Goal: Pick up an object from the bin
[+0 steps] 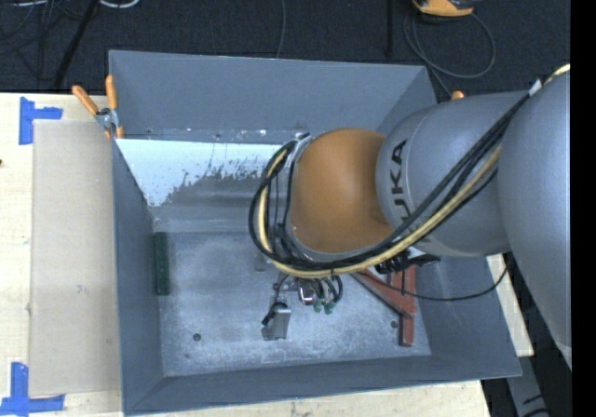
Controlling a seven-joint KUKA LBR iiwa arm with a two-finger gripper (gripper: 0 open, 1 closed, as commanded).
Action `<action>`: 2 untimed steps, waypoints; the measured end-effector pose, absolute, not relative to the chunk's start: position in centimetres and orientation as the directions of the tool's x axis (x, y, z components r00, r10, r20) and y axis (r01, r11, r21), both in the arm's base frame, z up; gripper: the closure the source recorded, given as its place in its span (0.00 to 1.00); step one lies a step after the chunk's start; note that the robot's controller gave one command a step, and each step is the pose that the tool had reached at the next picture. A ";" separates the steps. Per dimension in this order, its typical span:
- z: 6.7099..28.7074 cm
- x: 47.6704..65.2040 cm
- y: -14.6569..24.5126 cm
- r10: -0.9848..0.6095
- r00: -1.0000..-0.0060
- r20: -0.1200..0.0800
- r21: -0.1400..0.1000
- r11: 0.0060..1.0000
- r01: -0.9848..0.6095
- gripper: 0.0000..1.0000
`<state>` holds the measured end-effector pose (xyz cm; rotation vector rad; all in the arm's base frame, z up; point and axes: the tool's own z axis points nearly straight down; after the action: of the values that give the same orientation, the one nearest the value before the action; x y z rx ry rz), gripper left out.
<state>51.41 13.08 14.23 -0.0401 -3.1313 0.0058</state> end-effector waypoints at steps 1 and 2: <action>12.7 56.2 8.5 -0.236 -0.972 0.000 -0.001 0.972 -0.236 0.00; 14.3 62.3 4.0 -0.362 -0.932 -0.005 -0.003 0.932 -0.362 0.00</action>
Offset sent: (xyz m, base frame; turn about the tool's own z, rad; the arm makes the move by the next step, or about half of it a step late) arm 0.0477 -0.0446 -0.0143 -0.2671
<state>62.28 3.99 14.29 0.5803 -3.0935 0.0031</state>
